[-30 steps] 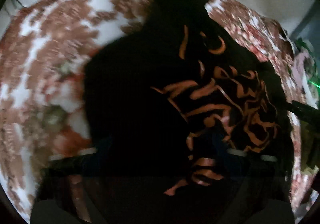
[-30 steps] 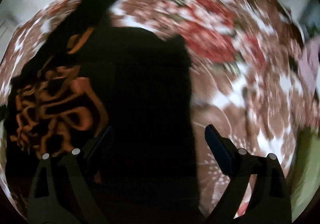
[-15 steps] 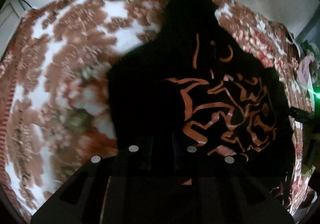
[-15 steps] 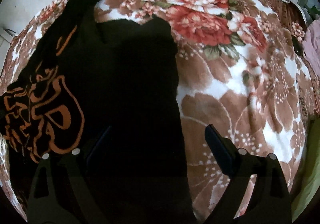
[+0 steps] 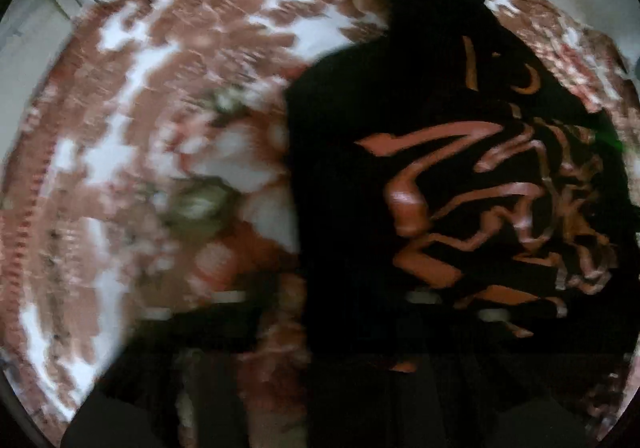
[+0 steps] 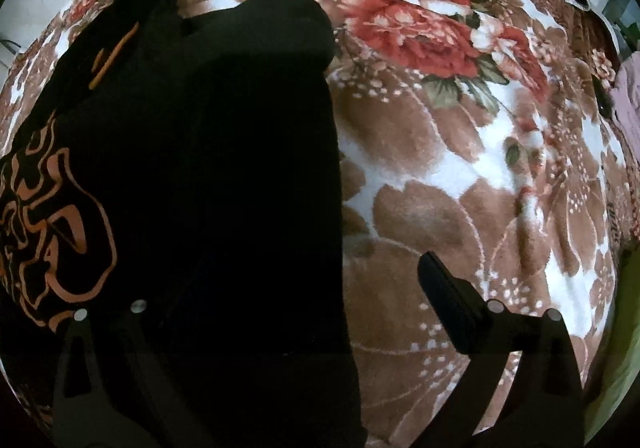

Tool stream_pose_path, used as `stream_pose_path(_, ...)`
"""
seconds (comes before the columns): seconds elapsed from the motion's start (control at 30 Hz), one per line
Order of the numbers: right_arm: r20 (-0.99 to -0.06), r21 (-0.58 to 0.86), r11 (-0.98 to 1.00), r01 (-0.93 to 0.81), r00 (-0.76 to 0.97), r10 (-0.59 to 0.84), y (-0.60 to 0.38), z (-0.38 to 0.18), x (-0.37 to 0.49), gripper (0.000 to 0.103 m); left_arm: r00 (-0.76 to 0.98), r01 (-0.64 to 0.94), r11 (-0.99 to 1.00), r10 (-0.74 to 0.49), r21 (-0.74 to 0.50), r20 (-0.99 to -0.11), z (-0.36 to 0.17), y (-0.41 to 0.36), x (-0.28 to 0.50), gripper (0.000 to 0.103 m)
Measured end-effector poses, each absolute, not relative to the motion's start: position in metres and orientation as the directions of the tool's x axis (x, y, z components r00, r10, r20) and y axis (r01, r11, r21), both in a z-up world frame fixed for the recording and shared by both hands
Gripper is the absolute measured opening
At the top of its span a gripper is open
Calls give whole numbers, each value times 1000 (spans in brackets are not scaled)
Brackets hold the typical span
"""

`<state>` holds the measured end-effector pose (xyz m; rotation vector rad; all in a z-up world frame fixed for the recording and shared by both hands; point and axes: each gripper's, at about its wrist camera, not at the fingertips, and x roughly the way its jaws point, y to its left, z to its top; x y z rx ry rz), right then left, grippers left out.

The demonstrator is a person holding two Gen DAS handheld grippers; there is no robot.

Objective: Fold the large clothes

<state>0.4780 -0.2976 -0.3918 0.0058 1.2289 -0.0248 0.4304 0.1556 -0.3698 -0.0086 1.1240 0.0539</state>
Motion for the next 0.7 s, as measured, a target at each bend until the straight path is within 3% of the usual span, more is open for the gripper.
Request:
stream_pose_path(0.03,-942,7,999,38,336,-6,-299,-388,477,98,451,-58,998,46,22,-892,-366,160,427,84)
stream_pose_path(0.2,-863,24,999,-38,504,40,-263,-319,467,98,548,-71,996,84,54,-832,-324,164,412,90)
stream_pose_path(0.23,-851,25,998,-60,522,52,-254,-310,470,98,578,-61,997,65,36,-814,-312,158,412,96)
stream_pose_path(0.33,-840,-46,991,-123,543,28,-212,-300,485,98,610,25,999,-41,-32,-791,-296,125,422,98)
stream_pose_path(0.43,-826,-133,977,-164,563,-18,-178,-318,495,98,646,88,996,-74,-23,-760,-299,80,430,98)
stream_pose_path(0.5,-845,-108,982,-154,534,-9,-176,-335,502,98,622,103,995,-64,1,-780,-317,53,437,98)
stream_pose_path(0.7,-849,-137,990,27,512,-132,-212,-379,509,98,596,126,978,59,166,-801,-367,31,443,98)
